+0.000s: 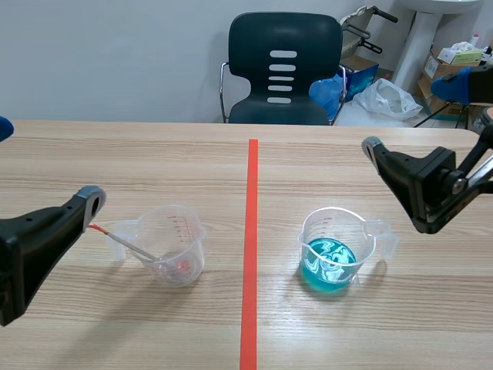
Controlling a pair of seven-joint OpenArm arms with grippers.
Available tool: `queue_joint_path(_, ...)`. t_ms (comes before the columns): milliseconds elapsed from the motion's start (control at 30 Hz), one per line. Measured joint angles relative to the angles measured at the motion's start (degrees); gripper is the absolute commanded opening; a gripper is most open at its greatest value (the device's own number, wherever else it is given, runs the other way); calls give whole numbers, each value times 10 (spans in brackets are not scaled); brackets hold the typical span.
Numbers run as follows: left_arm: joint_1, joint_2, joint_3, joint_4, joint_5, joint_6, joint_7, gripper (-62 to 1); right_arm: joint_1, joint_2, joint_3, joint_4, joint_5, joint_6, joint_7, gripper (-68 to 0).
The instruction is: Do the redox reaction experiment
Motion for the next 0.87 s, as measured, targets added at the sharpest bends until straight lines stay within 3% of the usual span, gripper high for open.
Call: queue_joint_path(867,0,0,0,0,0,0,0,14,0,0,0,-12,0,0,-1,-137)
